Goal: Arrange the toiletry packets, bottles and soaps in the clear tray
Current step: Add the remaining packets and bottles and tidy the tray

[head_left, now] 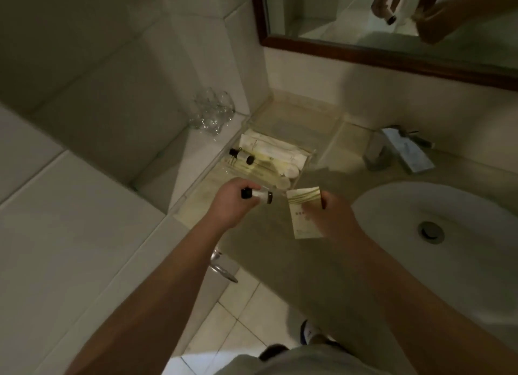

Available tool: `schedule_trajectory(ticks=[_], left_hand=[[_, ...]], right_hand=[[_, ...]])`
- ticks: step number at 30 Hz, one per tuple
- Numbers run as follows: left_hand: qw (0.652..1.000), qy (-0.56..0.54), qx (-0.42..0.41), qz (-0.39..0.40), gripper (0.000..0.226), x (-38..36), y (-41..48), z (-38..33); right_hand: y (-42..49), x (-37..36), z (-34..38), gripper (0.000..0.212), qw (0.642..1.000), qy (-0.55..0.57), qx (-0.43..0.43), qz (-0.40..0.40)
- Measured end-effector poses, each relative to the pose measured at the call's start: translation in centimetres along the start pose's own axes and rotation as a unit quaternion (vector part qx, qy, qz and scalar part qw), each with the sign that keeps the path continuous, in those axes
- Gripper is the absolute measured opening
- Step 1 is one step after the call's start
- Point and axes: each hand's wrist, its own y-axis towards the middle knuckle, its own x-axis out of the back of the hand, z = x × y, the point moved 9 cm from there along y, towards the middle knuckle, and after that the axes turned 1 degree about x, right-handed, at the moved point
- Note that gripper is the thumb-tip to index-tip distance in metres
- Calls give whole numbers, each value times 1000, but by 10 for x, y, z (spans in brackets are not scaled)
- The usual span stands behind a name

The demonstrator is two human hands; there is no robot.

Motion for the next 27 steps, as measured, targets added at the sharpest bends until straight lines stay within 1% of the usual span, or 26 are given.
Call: schedule_trajectory(ticks=[2,5,8,11,13,16,19,21,23,27], left_hand=[[1000,19,-21,4,26,4,25,0],[998,49,-50,5,27,3,61,2],[996,60,-64,20,27,-5,91,3],[992,61,-104,45,25,-20,120,6],[989,74,-115,62,25,-31,138,13],[983,93,-148,57,25,-34,149,16],[980,75,-181,39,27,-30,158,19],[978,67,-191,40,27,-29,160,18],[976,86,-194,41,25,-32,165,20],[977,93,-177,69,24,-36,170,26]], right_hand=[[23,-9,7,4,1000,4,-5,8],[46,-20,13,5,999,23,-18,26],[52,-14,11,6,998,44,-34,0],[60,-14,4,5,998,20,-54,-5],[64,-10,-2,6,996,12,-84,-25],[70,-7,-1,4,993,-2,-102,-57],[76,-16,2,5,993,-20,-109,-50],[81,-21,8,10,992,-30,-114,-42],[87,-24,17,14,993,-37,-107,-33],[97,-30,28,14,994,-39,-104,-24]])
